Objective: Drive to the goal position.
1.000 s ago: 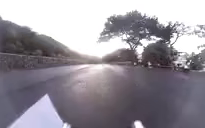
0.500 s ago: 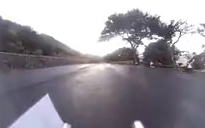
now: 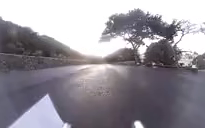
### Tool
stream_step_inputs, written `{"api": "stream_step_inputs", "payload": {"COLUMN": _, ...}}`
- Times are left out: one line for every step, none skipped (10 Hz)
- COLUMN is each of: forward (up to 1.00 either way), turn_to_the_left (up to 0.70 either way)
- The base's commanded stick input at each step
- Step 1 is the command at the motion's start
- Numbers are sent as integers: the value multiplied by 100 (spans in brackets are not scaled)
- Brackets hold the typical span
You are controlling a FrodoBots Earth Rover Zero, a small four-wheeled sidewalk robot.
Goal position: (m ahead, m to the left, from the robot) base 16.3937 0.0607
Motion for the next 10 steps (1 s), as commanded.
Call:
{"api": "stream_step_inputs", "payload": {"forward": 50, "turn_to_the_left": 0}}
{"api": "stream_step_inputs", "payload": {"forward": 50, "turn_to_the_left": 0}}
{"api": "stream_step_inputs", "payload": {"forward": 50, "turn_to_the_left": 0}}
{"api": "stream_step_inputs", "payload": {"forward": 50, "turn_to_the_left": 0}}
{"api": "stream_step_inputs", "payload": {"forward": 50, "turn_to_the_left": 0}}
{"api": "stream_step_inputs", "payload": {"forward": 50, "turn_to_the_left": 0}}
{"api": "stream_step_inputs", "payload": {"forward": 50, "turn_to_the_left": 0}}
{"api": "stream_step_inputs", "payload": {"forward": 50, "turn_to_the_left": 0}}
{"api": "stream_step_inputs", "payload": {"forward": 50, "turn_to_the_left": 0}}
{"api": "stream_step_inputs", "payload": {"forward": 50, "turn_to_the_left": 0}}
